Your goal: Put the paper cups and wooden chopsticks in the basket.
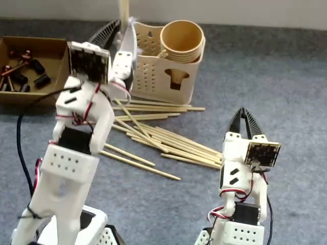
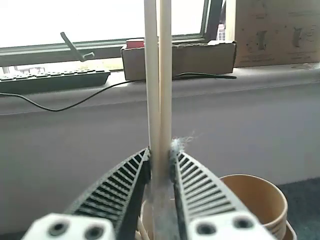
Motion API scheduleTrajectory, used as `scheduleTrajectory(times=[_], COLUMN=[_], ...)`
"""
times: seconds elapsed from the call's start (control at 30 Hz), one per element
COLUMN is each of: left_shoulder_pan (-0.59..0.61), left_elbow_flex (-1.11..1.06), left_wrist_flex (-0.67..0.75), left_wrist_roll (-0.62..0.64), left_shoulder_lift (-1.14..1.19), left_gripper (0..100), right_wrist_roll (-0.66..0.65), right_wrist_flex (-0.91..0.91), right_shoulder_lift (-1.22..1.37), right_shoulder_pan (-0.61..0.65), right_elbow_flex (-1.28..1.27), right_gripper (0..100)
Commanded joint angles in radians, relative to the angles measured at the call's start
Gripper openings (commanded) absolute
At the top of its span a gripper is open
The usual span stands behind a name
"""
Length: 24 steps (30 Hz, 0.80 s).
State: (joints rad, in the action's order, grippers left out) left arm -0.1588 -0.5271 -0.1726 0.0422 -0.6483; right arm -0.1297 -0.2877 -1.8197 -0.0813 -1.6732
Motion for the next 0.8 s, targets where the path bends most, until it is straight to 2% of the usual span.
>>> scheduleTrajectory(times=[0.0,0.3,0.77], left_shoulder_pan=[0.041,0.05,0.05], left_elbow_flex=[0.137,0.278,0.278], left_wrist_flex=[0.023,0.023,0.034], left_wrist_roll=[0.055,0.107,0.106], left_shoulder_lift=[0.102,0.28,0.309], left_gripper=[1,1,1], right_wrist_roll=[-0.005,-0.005,-0.005], right_wrist_flex=[-0.002,-0.002,-0.002], right_shoulder_lift=[-0.015,-0.015,-0.015], right_shoulder_pan=[-0.002,-0.002,-0.002], right_elbow_flex=[-0.03,-0.03,-0.03], right_gripper=[1.0,1.0,1.0])
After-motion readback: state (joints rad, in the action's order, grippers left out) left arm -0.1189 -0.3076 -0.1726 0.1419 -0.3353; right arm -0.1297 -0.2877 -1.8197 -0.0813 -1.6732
